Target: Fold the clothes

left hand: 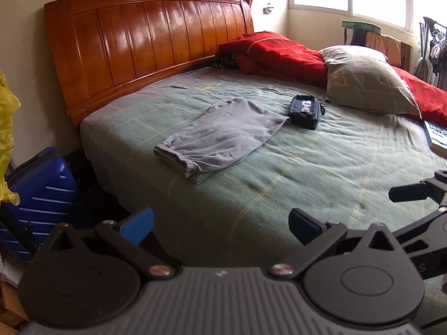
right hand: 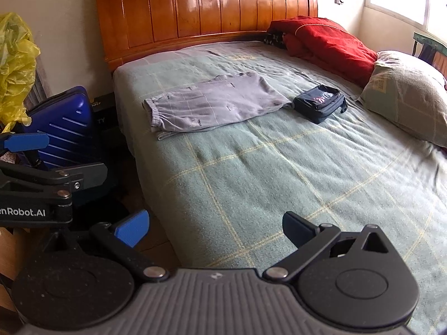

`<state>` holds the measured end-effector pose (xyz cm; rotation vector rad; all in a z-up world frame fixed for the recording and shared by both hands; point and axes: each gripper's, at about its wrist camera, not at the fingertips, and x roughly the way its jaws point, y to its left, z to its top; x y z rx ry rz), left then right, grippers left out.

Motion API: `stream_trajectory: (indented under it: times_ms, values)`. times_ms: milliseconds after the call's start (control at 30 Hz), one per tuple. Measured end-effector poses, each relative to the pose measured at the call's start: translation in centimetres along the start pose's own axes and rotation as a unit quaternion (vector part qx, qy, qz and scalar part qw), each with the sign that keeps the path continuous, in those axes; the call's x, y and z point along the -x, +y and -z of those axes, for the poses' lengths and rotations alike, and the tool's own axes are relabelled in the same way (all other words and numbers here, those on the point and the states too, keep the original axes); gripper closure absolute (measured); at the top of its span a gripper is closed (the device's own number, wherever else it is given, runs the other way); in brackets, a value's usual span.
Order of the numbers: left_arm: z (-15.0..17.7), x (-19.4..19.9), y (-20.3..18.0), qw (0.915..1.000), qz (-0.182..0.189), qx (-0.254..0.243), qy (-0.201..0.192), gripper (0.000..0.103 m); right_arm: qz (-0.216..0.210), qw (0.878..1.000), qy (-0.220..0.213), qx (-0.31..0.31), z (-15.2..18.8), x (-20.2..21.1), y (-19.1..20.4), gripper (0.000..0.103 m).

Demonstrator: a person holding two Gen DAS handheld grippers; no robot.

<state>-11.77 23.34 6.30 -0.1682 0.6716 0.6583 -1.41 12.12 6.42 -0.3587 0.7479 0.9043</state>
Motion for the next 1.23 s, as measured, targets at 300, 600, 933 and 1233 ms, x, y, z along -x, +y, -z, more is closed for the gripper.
stream_trajectory:
  times_ms: [300, 600, 933, 1233]
  values:
    - [0.00, 0.04, -0.15, 1.0000, 0.001, 0.001, 0.002, 0.001, -0.001, 1.000, 0.000, 0.001, 0.02, 0.05, 0.04, 0.000]
    - [0.07, -0.16, -0.27, 1.0000, 0.004, 0.001, 0.004, 0.001, -0.003, 1.000, 0.002, 0.003, 0.08, -0.10, 0.17, 0.000]
    - [0.12, -0.20, -0.57, 1.0000, 0.002, -0.002, 0.005, 0.001, -0.006, 1.000, 0.004, 0.003, 0.16, -0.27, 0.15, 0.000]
    - [0.15, -0.28, -0.44, 1.0000, 0.006, 0.001, 0.006, 0.001, -0.005, 1.000, 0.004, 0.003, 0.27, -0.26, 0.12, 0.000]
